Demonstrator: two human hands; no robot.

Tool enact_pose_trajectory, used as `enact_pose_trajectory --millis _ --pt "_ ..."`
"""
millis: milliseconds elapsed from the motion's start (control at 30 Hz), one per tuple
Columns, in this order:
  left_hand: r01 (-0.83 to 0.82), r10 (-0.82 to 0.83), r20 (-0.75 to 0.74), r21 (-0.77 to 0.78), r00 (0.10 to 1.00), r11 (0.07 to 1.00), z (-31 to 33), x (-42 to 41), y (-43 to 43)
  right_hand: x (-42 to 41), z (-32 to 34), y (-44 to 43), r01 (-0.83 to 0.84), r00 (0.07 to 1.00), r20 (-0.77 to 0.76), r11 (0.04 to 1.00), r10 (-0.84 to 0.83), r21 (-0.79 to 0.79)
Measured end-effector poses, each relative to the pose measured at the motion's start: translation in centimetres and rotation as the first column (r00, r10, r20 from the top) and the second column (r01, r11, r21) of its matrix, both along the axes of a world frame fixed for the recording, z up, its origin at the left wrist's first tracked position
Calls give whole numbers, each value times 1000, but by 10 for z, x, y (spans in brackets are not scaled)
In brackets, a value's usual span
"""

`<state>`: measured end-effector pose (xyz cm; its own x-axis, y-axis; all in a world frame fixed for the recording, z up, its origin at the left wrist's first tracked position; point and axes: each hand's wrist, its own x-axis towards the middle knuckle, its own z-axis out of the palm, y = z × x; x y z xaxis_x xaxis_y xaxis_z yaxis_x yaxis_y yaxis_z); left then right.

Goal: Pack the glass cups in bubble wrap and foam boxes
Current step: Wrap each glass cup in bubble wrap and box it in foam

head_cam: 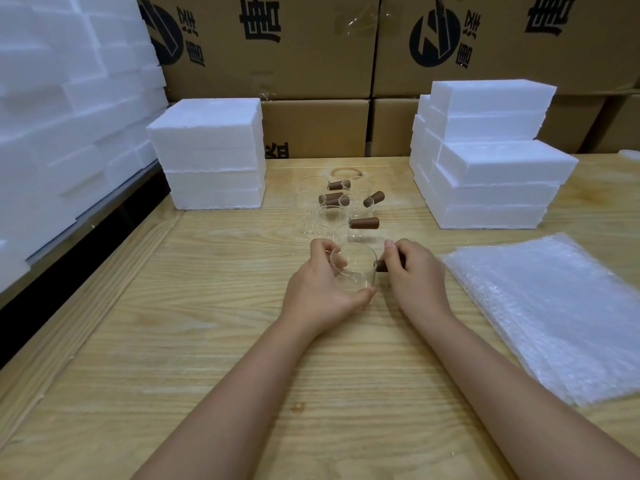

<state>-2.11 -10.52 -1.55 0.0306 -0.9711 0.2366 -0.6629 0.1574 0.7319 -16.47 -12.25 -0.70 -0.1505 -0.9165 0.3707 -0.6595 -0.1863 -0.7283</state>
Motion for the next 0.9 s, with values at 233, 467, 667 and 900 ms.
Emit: enact_pose_trajectory --millis 233,467,667,900 --pt "-2 3 -31 31 1000 1000 -2 0 -1 -10 18 1 122 929 -353 992 -109 14" --pt "-17 21 -83 45 996 999 -7 2 -6 -82 67 -14 481 628 -771 831 -105 280" --pt "-27 25 -107 -20 994 999 -7 5 -8 -117 64 -20 361 806 -592 778 16 514" --pt "-85 -5 -242 -358 970 930 5 2 6 -137 93 -13 412 815 -493 903 -304 123"
